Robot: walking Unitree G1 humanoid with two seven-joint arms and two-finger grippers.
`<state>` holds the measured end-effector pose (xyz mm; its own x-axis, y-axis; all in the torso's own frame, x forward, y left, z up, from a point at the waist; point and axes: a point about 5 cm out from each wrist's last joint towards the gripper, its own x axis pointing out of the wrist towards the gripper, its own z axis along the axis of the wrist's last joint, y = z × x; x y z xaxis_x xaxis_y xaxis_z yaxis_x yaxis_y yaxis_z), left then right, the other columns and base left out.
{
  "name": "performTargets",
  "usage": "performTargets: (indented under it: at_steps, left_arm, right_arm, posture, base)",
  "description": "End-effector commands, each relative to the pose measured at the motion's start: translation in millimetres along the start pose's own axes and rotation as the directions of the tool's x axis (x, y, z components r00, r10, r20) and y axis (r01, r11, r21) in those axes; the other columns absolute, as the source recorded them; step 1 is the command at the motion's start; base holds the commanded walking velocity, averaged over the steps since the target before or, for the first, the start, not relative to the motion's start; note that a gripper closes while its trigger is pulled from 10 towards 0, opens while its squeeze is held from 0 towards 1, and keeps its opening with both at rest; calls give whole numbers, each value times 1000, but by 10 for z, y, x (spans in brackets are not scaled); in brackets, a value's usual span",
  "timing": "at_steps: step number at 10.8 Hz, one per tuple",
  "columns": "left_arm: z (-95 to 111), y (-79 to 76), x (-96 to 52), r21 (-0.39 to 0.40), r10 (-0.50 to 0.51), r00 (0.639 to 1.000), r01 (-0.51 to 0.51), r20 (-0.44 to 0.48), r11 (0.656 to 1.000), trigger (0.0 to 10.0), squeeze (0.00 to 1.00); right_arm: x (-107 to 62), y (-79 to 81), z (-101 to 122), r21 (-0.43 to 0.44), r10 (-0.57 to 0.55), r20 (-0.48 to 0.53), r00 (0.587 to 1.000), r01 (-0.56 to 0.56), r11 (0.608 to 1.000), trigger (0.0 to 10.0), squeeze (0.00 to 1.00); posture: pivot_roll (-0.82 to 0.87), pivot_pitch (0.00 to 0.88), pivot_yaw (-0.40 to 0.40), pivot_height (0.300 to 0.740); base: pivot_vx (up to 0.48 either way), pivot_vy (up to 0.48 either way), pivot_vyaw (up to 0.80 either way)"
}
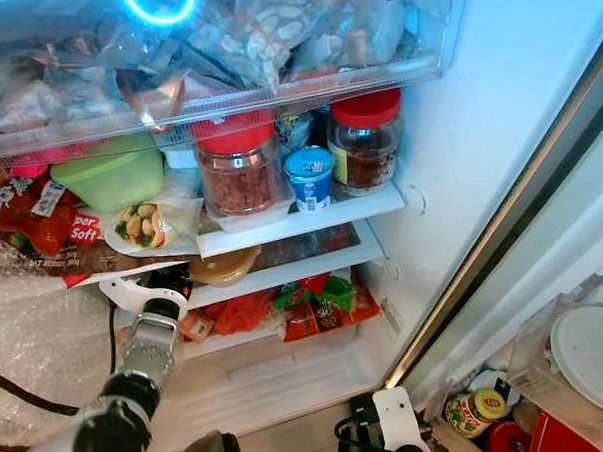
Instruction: Restocking fridge
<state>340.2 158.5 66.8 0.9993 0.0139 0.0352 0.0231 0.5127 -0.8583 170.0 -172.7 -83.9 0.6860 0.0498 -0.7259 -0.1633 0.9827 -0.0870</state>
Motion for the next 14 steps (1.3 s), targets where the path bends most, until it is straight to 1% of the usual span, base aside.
performTargets:
  at_steps: [1,3,4,5,6,7,9,10,11,12,13,14]
  left_arm:
    - [-36,18,-36,12,-7,1000,8,-20,1000,10000,0]
    - [-62,-13,-75,54,-37,999,38,-26,998,10000,0]
    - [-55,-9,-96,80,-34,999,36,-26,996,10000,0]
    - [-20,-5,-129,122,-39,999,41,-18,992,10000,0]
    - [8,-15,-141,125,-48,999,49,-11,991,10000,0]
    - [25,-16,-155,147,-56,998,57,-15,988,10000,0]
    - [47,62,-256,177,-30,999,31,-13,984,10000,0]
    - [58,77,-314,198,-27,999,30,-18,980,10000,0]
    - [68,68,-324,196,-31,999,34,-16,980,10000,0]
    - [71,12,-340,203,-71,997,75,-30,976,10000,0]
    - [28,-30,-381,291,-120,988,144,-99,946,10000,0]
    - [-33,-20,-459,426,-148,970,220,-194,878,10000,0]
  right_arm:
    - [-219,324,-595,27,121,-244,962,-118,993,10000,0]
    - [-215,309,-588,28,115,-243,963,-112,993,10000,0]
    - [-211,305,-582,25,113,-242,964,-110,994,10000,0]
    - [-201,299,-564,22,110,-238,965,-108,994,10000,0]
    - [-198,298,-558,21,110,-236,965,-108,994,10000,0]
    - [-194,294,-551,21,110,-234,966,-108,994,10000,0]
    - [-194,286,-550,23,106,-233,967,-103,994,10000,0]
    - [-194,276,-551,25,100,-232,967,-97,995,10000,0]
    - [-196,275,-553,24,100,-232,967,-97,995,10000,0]
    - [-148,149,-465,23,88,-220,971,-85,996,10000,0]
    - [-136,118,-440,22,85,-217,973,-82,996,10000,0]
    - [-130,105,-426,21,85,-214,973,-83,996,10000,0]
  posture:
    - [-185,87,43,647]
    - [-179,79,41,647]
    - [-175,73,41,647]
    - [-170,64,41,647]
    - [-167,62,41,647]
    - [-165,62,41,647]
    - [-159,57,42,647]
    - [-155,58,40,647]
    - [-155,58,40,647]
    - [-152,59,40,647]
    - [-153,60,41,647]
    - [-153,59,41,647]
  base:
    - [0,0,0]
    - [0,0,0]
    - [0,0,0]
    - [0,0,0]
    - [0,0,0]
    - [0,0,0]
    - [0,0,0]
    - [0,0,0]
    - [0,0,0]
    - [0,0,0]
    - [0,0,0]
    - [0,0,0]
